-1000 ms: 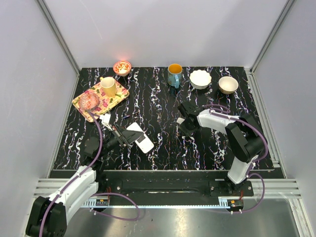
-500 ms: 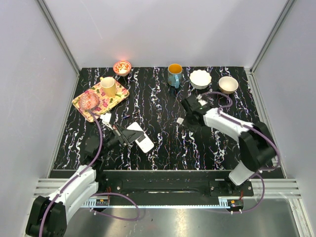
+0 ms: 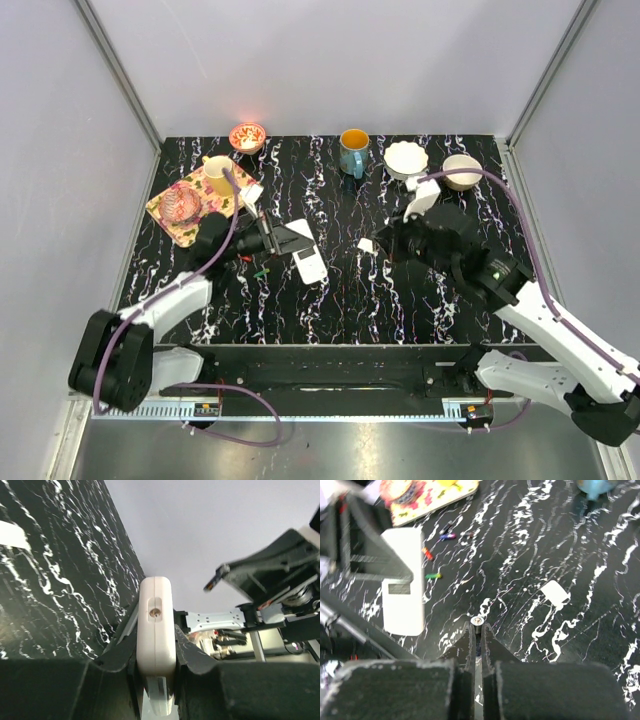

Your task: Load the batteries into the remote control

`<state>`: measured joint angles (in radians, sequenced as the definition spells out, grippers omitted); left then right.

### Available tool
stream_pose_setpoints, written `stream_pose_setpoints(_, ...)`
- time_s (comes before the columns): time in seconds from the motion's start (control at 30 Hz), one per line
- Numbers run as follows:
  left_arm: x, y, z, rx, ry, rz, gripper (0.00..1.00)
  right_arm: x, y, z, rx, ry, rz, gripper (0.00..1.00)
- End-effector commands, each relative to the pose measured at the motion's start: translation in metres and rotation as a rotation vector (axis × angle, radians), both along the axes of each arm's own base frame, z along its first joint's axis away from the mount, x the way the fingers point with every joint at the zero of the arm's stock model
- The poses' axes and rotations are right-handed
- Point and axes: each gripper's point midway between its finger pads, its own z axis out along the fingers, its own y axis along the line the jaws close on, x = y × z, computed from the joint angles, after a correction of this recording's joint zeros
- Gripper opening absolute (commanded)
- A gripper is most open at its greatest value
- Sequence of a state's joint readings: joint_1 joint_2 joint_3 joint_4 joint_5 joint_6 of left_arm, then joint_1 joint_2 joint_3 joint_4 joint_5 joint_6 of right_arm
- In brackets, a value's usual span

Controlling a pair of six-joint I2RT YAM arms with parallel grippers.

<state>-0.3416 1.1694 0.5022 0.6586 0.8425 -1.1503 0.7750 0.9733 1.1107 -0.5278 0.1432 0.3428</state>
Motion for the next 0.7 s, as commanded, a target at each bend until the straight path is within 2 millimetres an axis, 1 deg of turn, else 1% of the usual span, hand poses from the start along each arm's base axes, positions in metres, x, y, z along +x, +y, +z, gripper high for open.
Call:
stream_pose_setpoints(0.0,-0.01,-0.024,0.029,-0.007,-0.079,-0.239,0.0,-0.021,0.016,0.007,-0.107,-0.203,0.224,0.0)
stream_pose_setpoints(0.03,-0.009,-0.028,0.03,0.0,-0.083,-0.263,0.0,-0.03,0.024,0.008,-0.113,-0.23,0.278,0.0)
stream_pose_setpoints(0.07,-0.01,-0.034,0.036,0.014,-0.109,-0.296,0.0,-0.034,0.027,0.011,-0.124,-0.251,0.312,0.0)
stream_pose_setpoints(0.1,-0.01,-0.038,0.032,0.032,-0.099,-0.323,0.0,-0.039,0.03,0.012,-0.159,-0.289,0.37,0.0)
stream_pose_setpoints(0.13,-0.01,-0.04,0.031,0.047,-0.104,-0.34,0.0,-0.052,0.038,0.016,-0.15,-0.304,0.461,0.0)
stream_pose_setpoints(0.2,-0.013,-0.045,0.029,0.099,-0.118,-0.386,0.0,-0.057,0.04,0.024,-0.151,-0.347,0.493,0.0)
stream_pose_setpoints(0.23,-0.012,-0.046,0.034,0.114,-0.137,-0.389,0.0,-0.06,0.043,0.029,-0.139,-0.366,0.514,0.0)
stream_pose_setpoints(0.27,-0.015,-0.046,0.026,0.141,-0.113,-0.399,0.0,-0.062,0.043,0.039,-0.128,-0.415,0.531,0.0)
stream_pose_setpoints(0.33,-0.013,-0.048,0.017,0.149,-0.079,-0.399,0.0,-0.072,0.049,0.048,-0.099,-0.465,0.595,0.0)
stream_pose_setpoints(0.37,-0.014,-0.049,0.016,0.145,-0.068,-0.405,0.0,-0.075,0.053,0.054,-0.095,-0.498,0.62,0.0)
stream_pose_setpoints(0.4,-0.014,-0.051,0.008,0.146,-0.042,-0.42,0.0,-0.078,0.056,0.056,-0.095,-0.511,0.653,0.0)
stream_pose_setpoints(0.43,-0.013,-0.052,0.008,0.144,-0.038,-0.424,0.0,-0.085,0.061,0.062,-0.083,-0.529,0.701,0.0)
stream_pose_setpoints(0.5,-0.013,-0.058,0.004,0.143,-0.015,-0.447,0.0,-0.09,0.07,0.053,-0.127,-0.526,0.769,0.0)
stream_pose_setpoints(0.53,-0.012,-0.061,0.008,0.138,-0.023,-0.458,0.0,-0.092,0.073,0.054,-0.139,-0.536,0.787,0.0)
stream_pose_setpoints(0.57,-0.015,-0.063,0.008,0.141,-0.01,-0.474,0.0,-0.091,0.078,0.046,-0.18,-0.535,0.811,0.0)
stream_pose_setpoints(0.6,-0.015,-0.066,0.007,0.144,-0.001,-0.487,0.0,-0.093,0.081,0.042,-0.199,-0.537,0.826,0.0)
stream_pose_setpoints(0.63,-0.013,-0.068,0.014,0.143,-0.015,-0.494,0.0,-0.091,0.082,0.04,-0.222,-0.541,0.819,0.0)
stream_pose_setpoints(0.67,-0.016,-0.071,0.012,0.154,0.0,-0.508,0.0,-0.09,0.084,0.034,-0.25,-0.546,0.831,0.0)
